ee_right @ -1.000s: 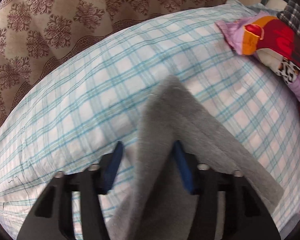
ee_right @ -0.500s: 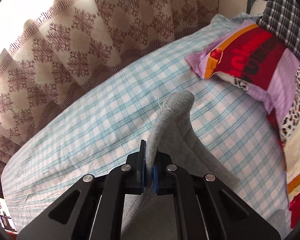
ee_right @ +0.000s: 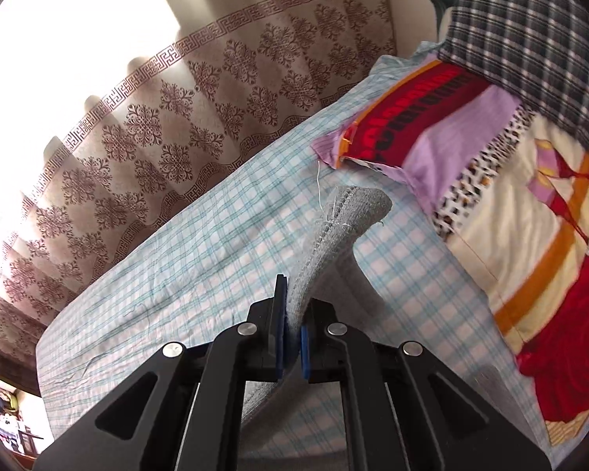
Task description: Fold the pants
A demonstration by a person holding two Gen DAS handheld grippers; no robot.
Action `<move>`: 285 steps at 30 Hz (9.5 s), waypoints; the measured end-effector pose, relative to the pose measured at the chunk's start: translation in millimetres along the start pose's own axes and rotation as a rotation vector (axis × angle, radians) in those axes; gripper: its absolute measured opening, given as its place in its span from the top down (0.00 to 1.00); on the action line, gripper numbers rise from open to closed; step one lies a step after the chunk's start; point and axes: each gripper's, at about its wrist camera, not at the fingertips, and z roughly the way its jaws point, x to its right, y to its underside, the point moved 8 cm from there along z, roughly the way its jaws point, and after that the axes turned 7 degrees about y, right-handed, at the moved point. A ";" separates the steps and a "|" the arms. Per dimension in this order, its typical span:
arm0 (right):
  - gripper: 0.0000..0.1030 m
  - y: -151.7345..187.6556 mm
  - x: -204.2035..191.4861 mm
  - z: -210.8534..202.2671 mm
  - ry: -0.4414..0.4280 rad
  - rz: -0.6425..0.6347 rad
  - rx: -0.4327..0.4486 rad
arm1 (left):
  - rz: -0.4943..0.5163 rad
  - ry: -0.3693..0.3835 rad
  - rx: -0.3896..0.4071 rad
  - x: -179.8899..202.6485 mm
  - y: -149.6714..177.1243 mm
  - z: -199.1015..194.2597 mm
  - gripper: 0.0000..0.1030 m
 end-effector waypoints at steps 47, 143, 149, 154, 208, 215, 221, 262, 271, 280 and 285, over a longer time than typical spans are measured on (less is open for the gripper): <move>0.93 256.6 255.1 -42.3 0.213 0.149 -0.037 | 0.166 0.075 -0.304 62.7 163.9 23.7 0.86; 0.48 185.8 158.3 -14.5 0.230 -0.268 0.112 | 0.085 0.271 -0.371 145.8 140.3 93.1 0.24; 0.45 264.9 48.5 -15.4 -0.016 -0.411 -0.038 | 0.082 0.266 -0.339 145.7 141.4 90.5 0.24; 0.45 338.8 -28.3 -9.6 -0.143 -0.559 -0.198 | 0.076 0.273 -0.304 145.6 143.4 85.8 0.24; 0.42 348.6 65.3 -78.9 -0.028 -0.431 -0.100 | 0.157 0.223 -0.197 197.1 90.0 83.5 0.13; 0.42 311.4 149.9 -50.7 0.147 -0.328 -0.108 | 0.210 0.254 -0.255 232.8 94.2 112.8 0.13; 0.42 308.9 167.9 -49.5 0.037 -0.246 -0.126 | 0.280 0.224 -0.336 245.9 117.3 136.1 0.12; 0.85 241.4 248.4 -77.7 0.059 0.014 0.124 | 0.215 0.472 -0.326 363.0 1.4 180.5 0.12; 0.87 255.7 176.0 -104.6 0.112 -0.309 0.230 | 0.097 0.607 -0.384 405.0 -33.8 208.5 0.11; 0.87 282.1 133.2 -104.5 0.171 -0.536 0.268 | -0.015 0.799 -0.423 448.1 -45.8 222.8 0.03; 0.87 300.4 111.5 -102.0 0.195 -0.653 0.290 | -0.052 0.832 -0.458 461.0 -51.0 236.3 0.03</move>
